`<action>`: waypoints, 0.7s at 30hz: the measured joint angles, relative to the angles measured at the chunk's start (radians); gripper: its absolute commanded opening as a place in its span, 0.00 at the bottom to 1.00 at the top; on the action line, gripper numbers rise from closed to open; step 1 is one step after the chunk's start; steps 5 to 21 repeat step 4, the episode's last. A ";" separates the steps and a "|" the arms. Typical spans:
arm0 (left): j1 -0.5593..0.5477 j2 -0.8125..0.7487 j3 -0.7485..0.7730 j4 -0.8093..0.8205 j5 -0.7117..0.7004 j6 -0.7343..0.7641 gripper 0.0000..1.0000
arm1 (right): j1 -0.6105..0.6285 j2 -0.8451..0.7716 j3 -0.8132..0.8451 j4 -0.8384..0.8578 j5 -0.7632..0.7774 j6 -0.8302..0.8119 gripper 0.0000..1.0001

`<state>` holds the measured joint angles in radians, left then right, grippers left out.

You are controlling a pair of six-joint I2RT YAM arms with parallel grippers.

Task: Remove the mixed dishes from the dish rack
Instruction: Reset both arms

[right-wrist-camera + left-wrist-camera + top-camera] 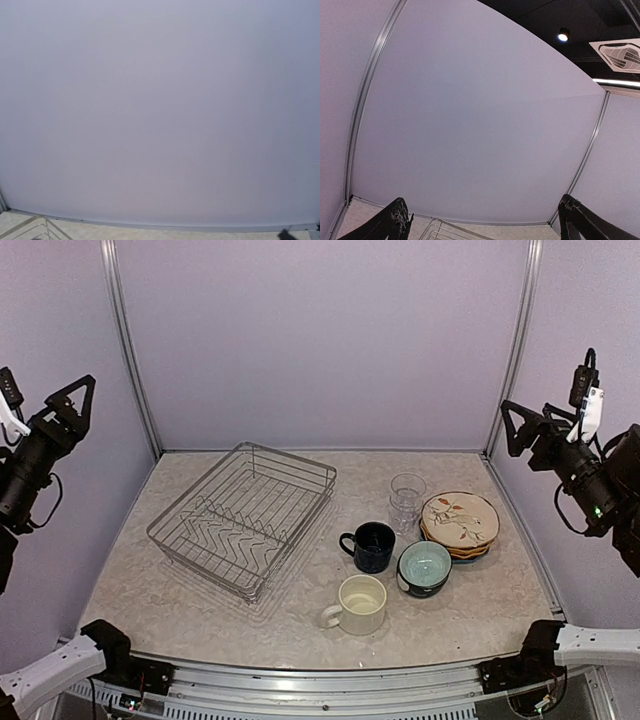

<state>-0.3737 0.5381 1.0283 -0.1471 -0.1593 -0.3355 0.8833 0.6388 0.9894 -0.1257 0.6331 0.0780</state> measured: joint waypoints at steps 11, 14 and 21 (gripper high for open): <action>0.000 0.007 0.000 0.012 -0.008 0.004 0.99 | 0.000 0.000 0.000 -0.005 0.016 0.003 1.00; 0.000 0.007 0.000 0.012 -0.008 0.004 0.99 | 0.000 0.000 0.000 -0.005 0.016 0.003 1.00; 0.000 0.007 0.000 0.012 -0.008 0.004 0.99 | 0.000 0.000 0.000 -0.005 0.016 0.003 1.00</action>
